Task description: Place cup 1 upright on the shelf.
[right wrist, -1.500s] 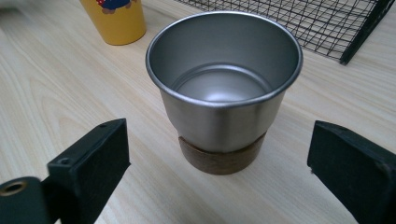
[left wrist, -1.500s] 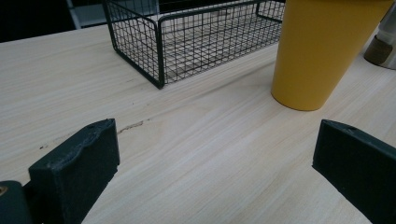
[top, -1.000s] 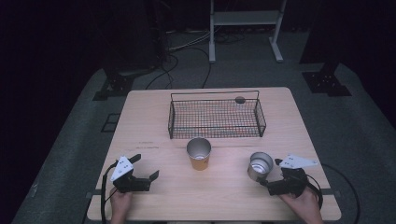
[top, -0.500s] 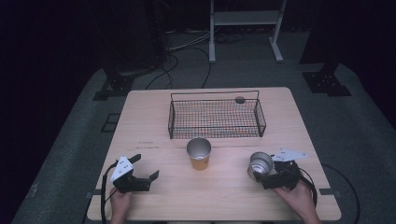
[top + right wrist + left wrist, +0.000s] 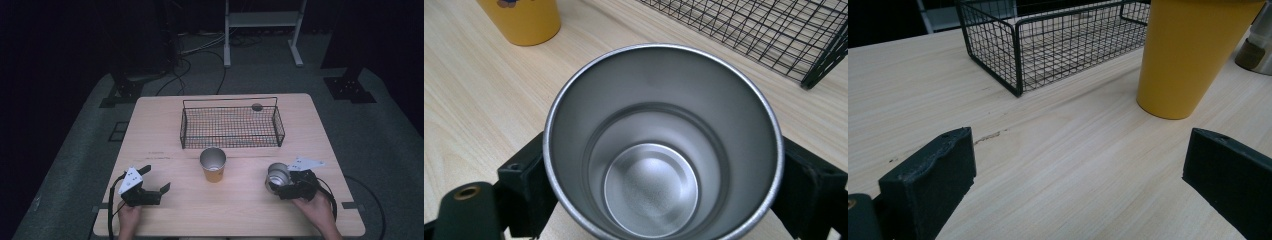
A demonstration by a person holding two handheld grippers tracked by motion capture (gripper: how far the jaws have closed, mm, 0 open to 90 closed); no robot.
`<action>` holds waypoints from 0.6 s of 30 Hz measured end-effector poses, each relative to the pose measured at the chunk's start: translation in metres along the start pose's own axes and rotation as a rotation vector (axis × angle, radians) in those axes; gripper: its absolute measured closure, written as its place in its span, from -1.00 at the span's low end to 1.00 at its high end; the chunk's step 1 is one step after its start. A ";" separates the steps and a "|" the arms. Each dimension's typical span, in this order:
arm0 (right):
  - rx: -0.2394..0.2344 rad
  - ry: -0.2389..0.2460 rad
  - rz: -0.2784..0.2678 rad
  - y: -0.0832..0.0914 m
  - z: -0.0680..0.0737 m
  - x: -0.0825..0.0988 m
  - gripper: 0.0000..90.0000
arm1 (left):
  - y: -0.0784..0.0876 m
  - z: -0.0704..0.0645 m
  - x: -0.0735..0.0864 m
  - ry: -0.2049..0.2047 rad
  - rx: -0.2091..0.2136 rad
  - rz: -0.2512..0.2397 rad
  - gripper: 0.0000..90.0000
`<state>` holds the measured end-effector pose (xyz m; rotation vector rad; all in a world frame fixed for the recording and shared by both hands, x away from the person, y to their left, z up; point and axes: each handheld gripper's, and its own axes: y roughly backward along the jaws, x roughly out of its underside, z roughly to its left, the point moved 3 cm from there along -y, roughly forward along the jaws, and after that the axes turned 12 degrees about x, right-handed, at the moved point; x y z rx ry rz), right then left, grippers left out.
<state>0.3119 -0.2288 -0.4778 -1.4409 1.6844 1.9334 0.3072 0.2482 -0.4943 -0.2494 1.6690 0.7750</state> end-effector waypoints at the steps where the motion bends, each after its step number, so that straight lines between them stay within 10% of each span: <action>1: -0.008 0.003 -0.004 0.000 0.000 0.000 -0.66 | 0.000 0.000 0.000 -0.001 0.000 0.000 -1.00; 18: -0.046 -0.014 -0.016 0.014 -0.008 -0.016 -0.61 | 0.000 0.000 0.000 -0.003 0.000 0.003 -1.00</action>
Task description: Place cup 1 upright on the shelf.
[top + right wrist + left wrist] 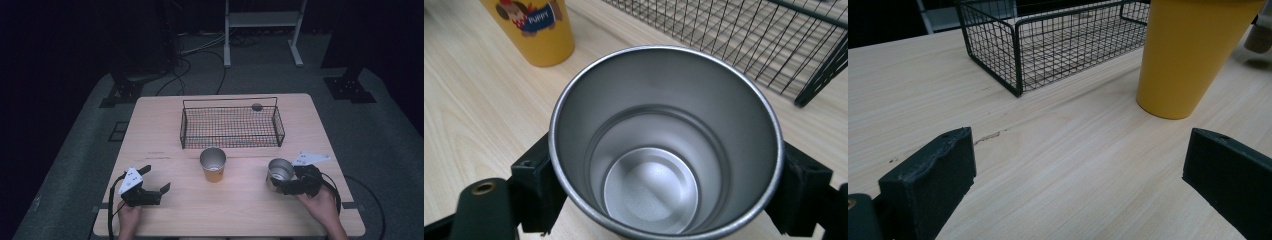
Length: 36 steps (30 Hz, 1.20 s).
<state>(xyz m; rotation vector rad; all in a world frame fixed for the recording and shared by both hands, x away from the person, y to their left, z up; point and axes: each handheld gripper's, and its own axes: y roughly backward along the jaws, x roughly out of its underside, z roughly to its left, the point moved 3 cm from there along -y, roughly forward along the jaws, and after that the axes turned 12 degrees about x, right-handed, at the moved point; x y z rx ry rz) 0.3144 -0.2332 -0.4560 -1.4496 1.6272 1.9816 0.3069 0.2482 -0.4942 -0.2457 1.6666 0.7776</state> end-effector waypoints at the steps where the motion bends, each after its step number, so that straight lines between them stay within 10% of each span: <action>1: -0.003 0.001 -0.001 0.002 0.000 -0.003 -0.61 | 0.000 0.000 0.000 0.000 0.000 0.000 -1.00; 36: -0.070 0.006 -0.018 0.015 -0.027 -0.081 -0.61 | 0.000 0.000 0.000 0.002 0.002 -0.001 -1.00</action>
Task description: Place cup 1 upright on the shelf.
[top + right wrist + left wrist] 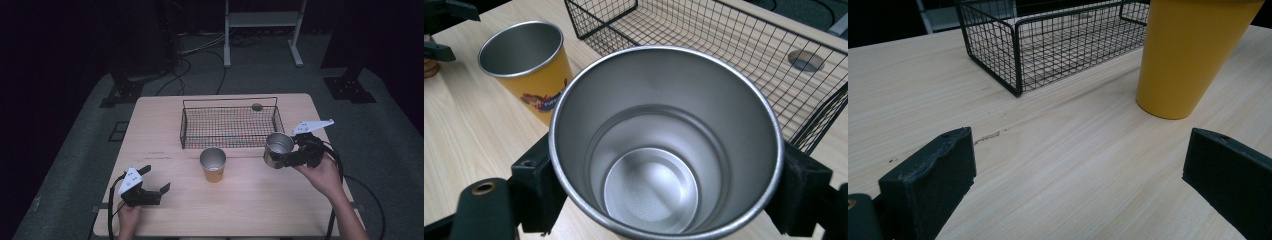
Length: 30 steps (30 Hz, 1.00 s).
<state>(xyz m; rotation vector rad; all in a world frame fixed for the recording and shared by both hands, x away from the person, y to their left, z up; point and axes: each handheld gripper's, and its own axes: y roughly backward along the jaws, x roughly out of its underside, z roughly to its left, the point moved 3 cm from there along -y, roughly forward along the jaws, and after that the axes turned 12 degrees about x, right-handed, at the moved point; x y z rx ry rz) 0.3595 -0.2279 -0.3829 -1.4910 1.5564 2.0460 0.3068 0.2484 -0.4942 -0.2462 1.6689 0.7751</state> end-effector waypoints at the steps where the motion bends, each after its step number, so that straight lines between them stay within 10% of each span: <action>1: -0.001 0.006 0.001 0.000 -0.001 -0.003 -0.61 | 0.000 0.000 0.000 -0.001 0.001 -0.001 -1.00; 30: -0.006 0.053 0.026 -0.015 -0.012 -0.057 -0.61 | 0.000 0.000 0.000 -0.004 0.002 -0.003 -1.00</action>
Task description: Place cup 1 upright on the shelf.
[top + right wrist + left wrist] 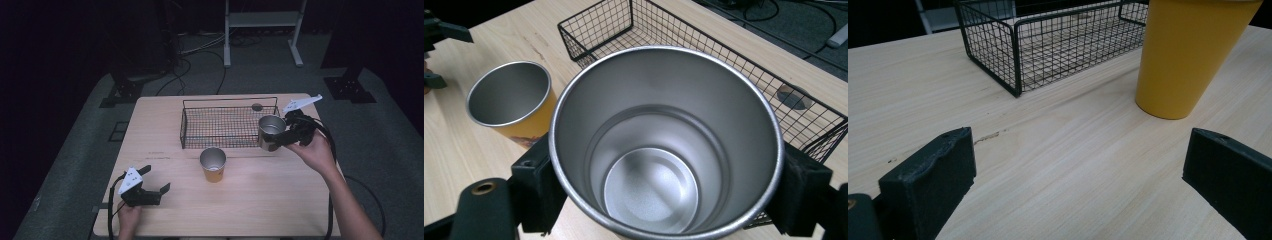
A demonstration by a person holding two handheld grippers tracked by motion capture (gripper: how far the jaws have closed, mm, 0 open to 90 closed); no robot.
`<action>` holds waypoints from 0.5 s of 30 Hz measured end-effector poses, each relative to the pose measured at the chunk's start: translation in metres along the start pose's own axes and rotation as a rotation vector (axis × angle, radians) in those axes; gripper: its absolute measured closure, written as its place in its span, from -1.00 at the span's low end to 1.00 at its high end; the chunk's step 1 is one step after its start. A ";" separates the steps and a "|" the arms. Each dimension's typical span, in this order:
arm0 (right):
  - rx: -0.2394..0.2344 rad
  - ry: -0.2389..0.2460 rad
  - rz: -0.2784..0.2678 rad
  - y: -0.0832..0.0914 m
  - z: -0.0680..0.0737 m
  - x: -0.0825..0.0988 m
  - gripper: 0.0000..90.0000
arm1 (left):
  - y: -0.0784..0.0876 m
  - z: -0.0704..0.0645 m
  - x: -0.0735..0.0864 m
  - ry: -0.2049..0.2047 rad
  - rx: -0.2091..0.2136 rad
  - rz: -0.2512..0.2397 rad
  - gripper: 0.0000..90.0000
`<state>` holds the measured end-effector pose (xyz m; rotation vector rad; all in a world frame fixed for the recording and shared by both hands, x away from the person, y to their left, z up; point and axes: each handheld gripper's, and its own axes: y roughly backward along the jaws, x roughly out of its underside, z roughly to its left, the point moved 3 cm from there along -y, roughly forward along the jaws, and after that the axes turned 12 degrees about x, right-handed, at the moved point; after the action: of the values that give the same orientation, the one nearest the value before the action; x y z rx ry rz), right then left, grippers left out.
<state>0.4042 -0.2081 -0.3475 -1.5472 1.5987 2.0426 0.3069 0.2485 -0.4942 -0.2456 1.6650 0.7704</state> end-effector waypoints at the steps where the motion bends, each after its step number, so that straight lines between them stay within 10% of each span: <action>1: -0.001 -0.003 0.005 -0.001 0.000 -0.002 -0.61 | 0.000 0.000 0.000 0.001 0.000 0.000 -1.00; 15: 0.006 0.016 0.021 -0.014 -0.006 -0.022 -0.61 | 0.000 0.000 0.000 0.006 0.002 -0.001 -1.00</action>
<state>0.4265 -0.1967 -0.3397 -1.5556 1.6324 2.0389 0.3068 0.2483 -0.4943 -0.2477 1.6705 0.7679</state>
